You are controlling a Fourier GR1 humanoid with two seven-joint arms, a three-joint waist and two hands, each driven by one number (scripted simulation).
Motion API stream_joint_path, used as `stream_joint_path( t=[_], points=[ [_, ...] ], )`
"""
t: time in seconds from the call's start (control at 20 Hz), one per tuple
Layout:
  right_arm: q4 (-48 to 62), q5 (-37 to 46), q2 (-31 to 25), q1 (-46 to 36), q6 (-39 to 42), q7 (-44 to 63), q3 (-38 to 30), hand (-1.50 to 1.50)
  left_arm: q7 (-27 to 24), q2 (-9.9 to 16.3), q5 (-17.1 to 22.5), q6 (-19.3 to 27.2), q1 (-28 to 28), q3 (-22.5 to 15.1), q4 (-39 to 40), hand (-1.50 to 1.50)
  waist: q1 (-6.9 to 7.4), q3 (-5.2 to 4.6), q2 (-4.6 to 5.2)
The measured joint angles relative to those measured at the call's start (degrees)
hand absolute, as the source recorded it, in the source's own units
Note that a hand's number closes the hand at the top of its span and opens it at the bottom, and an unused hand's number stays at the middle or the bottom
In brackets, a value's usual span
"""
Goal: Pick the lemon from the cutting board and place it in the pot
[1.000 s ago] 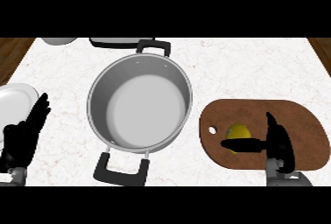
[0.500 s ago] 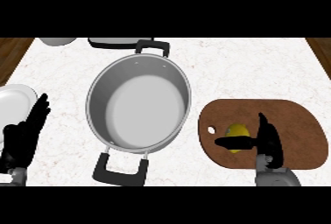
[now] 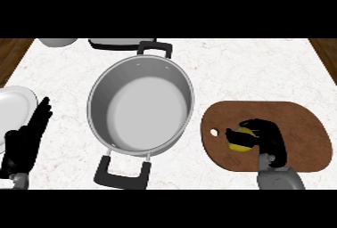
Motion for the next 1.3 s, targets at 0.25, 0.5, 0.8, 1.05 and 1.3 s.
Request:
stream_joint_path(
  t=[0.25, 0.5, 0.8, 1.05, 1.3],
  points=[
    [1.19, 1.49, 0.81, -0.85, 0.65, -0.83, -0.53, 1.5, 0.77, -0.74, -0.53, -1.0, -0.68, 0.8, 0.26, 0.0, -0.01, 0.01, 0.03],
    [0.97, 4.63, 1.92, -2.5, 4.64, -4.51, 13.6, 1.5, 1.37, -1.21, -1.14, -1.5, -1.85, -0.06, -0.29, 0.0, 2.59, 0.09, 0.31],
    [3.47, 8.09, 2.63, -13.87, 14.1, -9.22, 36.21, 1.5, 1.59, -1.66, -1.75, -3.55, -4.71, -2.82, -0.17, 0.0, 8.47, -0.03, 0.63],
    [2.17, 11.21, 2.56, -25.28, 15.4, -6.19, 49.33, 1.5, 2.16, -1.72, -2.16, -3.4, -5.74, -2.61, 1.49, 0.0, 7.16, 0.11, 0.16],
    [-1.78, 16.46, 2.27, -35.77, 14.32, -2.38, 53.93, 1.5, 2.04, -1.67, -2.03, -3.15, -4.97, -1.84, 2.17, 0.0, 5.43, 0.18, -0.54]
  ],
)
